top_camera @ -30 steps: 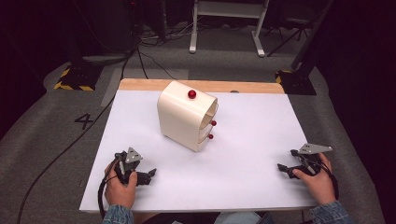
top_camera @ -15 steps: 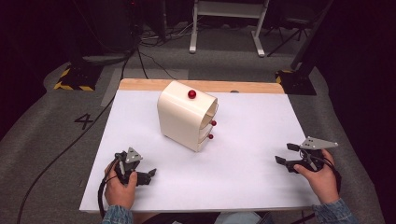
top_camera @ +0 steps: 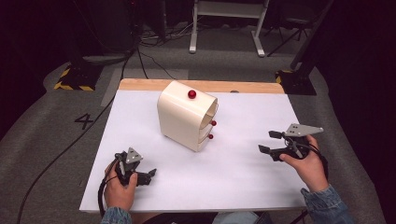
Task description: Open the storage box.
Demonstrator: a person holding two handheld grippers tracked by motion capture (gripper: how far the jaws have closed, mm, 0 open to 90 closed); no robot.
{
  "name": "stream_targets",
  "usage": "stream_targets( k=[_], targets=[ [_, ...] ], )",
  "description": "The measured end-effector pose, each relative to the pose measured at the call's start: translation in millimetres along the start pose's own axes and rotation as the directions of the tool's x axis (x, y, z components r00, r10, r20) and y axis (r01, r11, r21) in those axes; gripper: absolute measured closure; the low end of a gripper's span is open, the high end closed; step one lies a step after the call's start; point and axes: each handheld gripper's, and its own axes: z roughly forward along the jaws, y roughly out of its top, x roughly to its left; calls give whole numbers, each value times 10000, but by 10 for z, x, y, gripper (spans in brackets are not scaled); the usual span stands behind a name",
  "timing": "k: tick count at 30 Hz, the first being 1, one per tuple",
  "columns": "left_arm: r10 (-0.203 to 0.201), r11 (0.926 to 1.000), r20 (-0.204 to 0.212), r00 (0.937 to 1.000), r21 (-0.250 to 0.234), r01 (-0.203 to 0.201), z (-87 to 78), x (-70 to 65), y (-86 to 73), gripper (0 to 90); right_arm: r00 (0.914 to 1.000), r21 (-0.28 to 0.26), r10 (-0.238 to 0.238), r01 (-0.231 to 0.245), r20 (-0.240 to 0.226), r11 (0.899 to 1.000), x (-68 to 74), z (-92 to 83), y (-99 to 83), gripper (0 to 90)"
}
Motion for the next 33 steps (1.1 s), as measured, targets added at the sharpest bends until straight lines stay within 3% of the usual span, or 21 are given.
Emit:
stream_targets(
  k=[6,10,15,23,29,33],
  targets=[
    [0,10000,-14,10000,3,0,-2,-2,-1,91,9982,159,-383,390,-468,9991,47,157,187,366],
    [0,10000,-8,10000,-13,0,0,0,-1,90,9979,-60,-311,308,-576,9995,74,258,263,375],
    [35,10000,30,10000,34,-35,-2,7,3,90,9950,-276,-483,460,-879,9986,133,515,379,400],
    [55,10000,12,10000,20,-55,-2,9,3,90,9883,-468,-689,631,-1362,9969,194,847,439,449],
    [31,10000,34,10000,32,-31,-2,8,3,90,9809,-481,-529,446,-1873,9978,193,1098,387,583],
    [29,10000,33,10000,32,-29,-2,8,3,89,9745,-427,-491,407,-2191,9983,213,1249,345,621]
  ],
)
